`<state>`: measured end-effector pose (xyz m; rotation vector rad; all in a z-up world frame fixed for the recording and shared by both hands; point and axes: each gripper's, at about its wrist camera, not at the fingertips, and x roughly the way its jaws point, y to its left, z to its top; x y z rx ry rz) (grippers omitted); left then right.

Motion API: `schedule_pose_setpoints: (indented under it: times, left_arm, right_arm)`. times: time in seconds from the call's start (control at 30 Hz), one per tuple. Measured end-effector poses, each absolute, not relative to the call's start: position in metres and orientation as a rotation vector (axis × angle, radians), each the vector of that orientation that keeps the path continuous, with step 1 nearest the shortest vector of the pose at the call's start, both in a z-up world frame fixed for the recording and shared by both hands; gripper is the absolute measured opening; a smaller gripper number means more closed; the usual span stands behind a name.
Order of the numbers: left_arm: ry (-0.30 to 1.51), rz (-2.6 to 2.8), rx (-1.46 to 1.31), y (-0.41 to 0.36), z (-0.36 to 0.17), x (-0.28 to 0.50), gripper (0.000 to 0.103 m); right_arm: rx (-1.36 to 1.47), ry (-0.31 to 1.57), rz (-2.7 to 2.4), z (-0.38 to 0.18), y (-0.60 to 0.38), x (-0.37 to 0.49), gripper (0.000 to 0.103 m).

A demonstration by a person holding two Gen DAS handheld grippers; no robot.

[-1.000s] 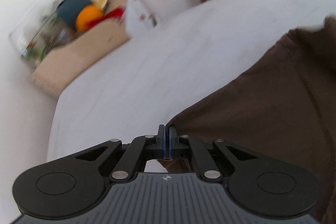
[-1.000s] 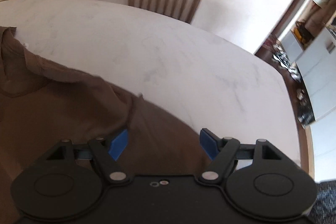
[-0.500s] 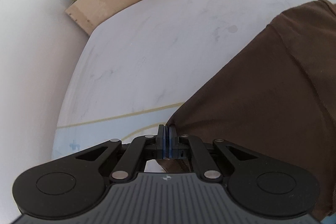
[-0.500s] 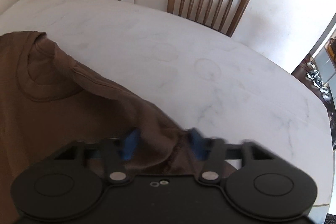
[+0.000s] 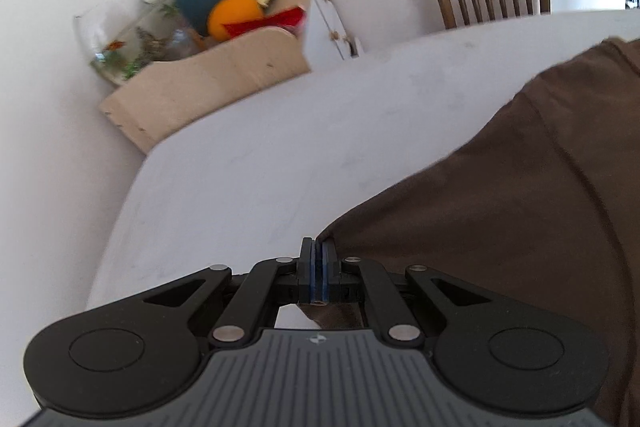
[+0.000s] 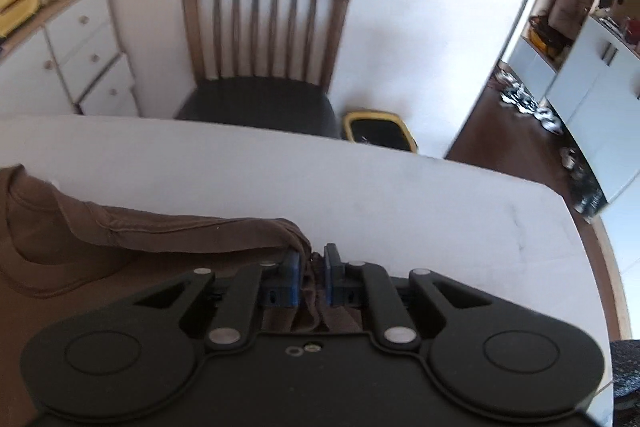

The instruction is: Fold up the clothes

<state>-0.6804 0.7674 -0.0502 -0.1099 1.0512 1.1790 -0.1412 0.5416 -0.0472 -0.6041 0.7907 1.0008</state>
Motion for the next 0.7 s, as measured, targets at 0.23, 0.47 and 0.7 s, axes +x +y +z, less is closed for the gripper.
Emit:
schedule_pose_setpoints:
  times: [0.23,0.47,0.7]
  left_arm:
    - [1.054,1.171,-0.145,0.768,-0.054,-0.684,0.006]
    - [0.863,1.189,-0.221,0.757,-0.009,-0.7,0.059]
    - [0.789,0.98,-0.185,0.702,0.003,-0.68,0.087]
  right_arm:
    - [-0.748,0.642,1.167,-0.034,0.534,-0.176,0.103]
    - [-0.798,0.593,1.372,-0.023,0.555,-0.21,0.103]
    - [-0.866,0.704,1.374,-0.053,0.593,-0.212,0.103]
